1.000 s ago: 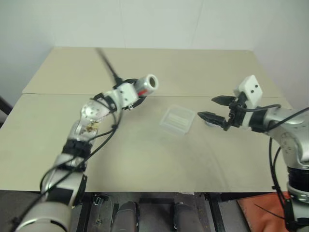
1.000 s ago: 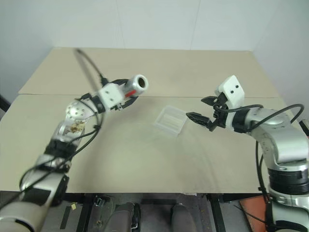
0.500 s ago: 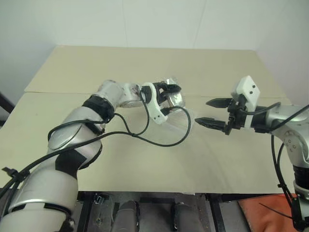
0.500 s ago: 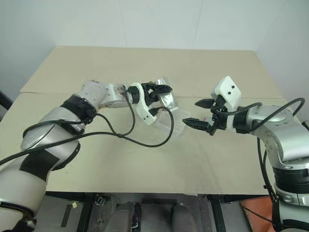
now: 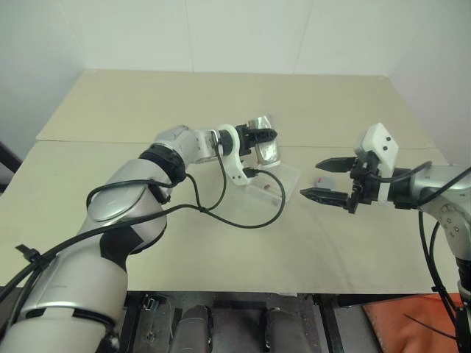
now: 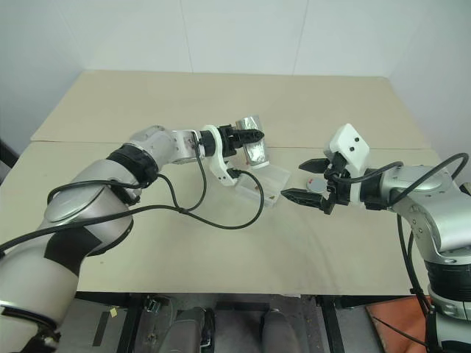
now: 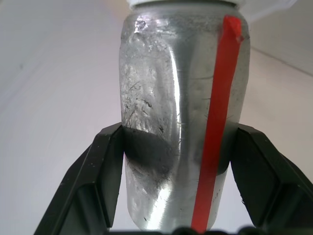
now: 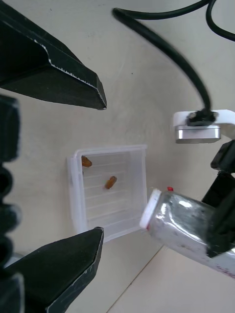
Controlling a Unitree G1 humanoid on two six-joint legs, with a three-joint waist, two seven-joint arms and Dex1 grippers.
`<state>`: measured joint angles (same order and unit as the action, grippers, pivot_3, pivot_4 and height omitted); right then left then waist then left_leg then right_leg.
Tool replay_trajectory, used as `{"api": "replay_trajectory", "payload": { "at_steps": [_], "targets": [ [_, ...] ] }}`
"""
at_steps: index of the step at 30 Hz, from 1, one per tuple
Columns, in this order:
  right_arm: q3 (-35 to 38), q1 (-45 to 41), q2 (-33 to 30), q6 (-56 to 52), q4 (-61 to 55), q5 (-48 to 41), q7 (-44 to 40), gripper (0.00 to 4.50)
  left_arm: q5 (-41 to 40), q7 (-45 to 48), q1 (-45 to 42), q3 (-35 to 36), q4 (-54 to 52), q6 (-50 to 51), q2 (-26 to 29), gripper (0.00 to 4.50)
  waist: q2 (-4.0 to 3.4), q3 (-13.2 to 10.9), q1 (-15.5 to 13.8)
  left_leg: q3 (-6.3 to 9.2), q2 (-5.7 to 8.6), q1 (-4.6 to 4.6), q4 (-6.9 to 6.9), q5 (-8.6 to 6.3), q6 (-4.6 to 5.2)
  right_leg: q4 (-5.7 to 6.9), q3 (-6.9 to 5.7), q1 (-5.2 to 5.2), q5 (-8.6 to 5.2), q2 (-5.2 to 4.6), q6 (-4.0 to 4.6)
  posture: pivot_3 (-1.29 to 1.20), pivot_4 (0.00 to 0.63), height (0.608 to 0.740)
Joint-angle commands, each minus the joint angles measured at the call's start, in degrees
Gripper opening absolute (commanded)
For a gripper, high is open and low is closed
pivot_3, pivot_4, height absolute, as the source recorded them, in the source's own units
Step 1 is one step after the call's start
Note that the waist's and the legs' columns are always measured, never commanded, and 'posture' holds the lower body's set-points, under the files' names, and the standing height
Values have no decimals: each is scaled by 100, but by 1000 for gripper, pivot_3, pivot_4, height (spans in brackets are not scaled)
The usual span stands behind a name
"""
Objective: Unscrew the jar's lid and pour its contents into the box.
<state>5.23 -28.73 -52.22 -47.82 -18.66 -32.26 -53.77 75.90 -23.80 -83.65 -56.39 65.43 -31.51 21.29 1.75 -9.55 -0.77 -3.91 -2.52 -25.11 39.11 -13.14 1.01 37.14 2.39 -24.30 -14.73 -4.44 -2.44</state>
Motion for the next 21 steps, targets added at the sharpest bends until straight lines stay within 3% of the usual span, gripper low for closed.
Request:
{"api": "replay_trajectory", "payload": {
  "at_steps": [1,9,12,14,17,21],
  "targets": [
    [91,-107,-41,161,-29,-9,-42,4446,-527,170,-201,432,48,-124,185,2951,0,0,1,0,0,0,0,0,0,0,0,0,0,-1,0,0,150,740],
    [32,-175,-21,272,174,19,-143,4446,-2555,1244,405,2072,40,-371,621,2951,-2,1,10,0,-1,0,6,0,0,3,-2,2,0,0,0,0,150,740],
    [21,-170,2,292,158,21,-136,4446,-4050,2389,1037,3085,-185,-482,467,2951,-3,1,8,0,-2,0,9,1,-1,6,-4,3,0,0,0,0,150,740],
    [49,-148,38,285,121,-8,-103,4446,-5472,3467,1689,3959,-717,-71,240,2951,-6,4,6,-1,-6,1,14,1,-2,7,-5,6,1,0,1,0,150,740],
    [132,-81,65,257,27,-94,-96,4446,-6893,4445,2519,4818,-1897,1020,-5,2951,-6,3,10,2,-12,-7,36,3,-5,47,-9,5,1,1,1,0,150,740],
    [165,3,80,264,-65,-132,-88,4446,-8090,4829,3494,5556,-3474,2383,-249,2951,-6,4,18,8,-19,-13,64,-4,7,55,-11,11,1,5,0,0,150,740]
  ]
}}
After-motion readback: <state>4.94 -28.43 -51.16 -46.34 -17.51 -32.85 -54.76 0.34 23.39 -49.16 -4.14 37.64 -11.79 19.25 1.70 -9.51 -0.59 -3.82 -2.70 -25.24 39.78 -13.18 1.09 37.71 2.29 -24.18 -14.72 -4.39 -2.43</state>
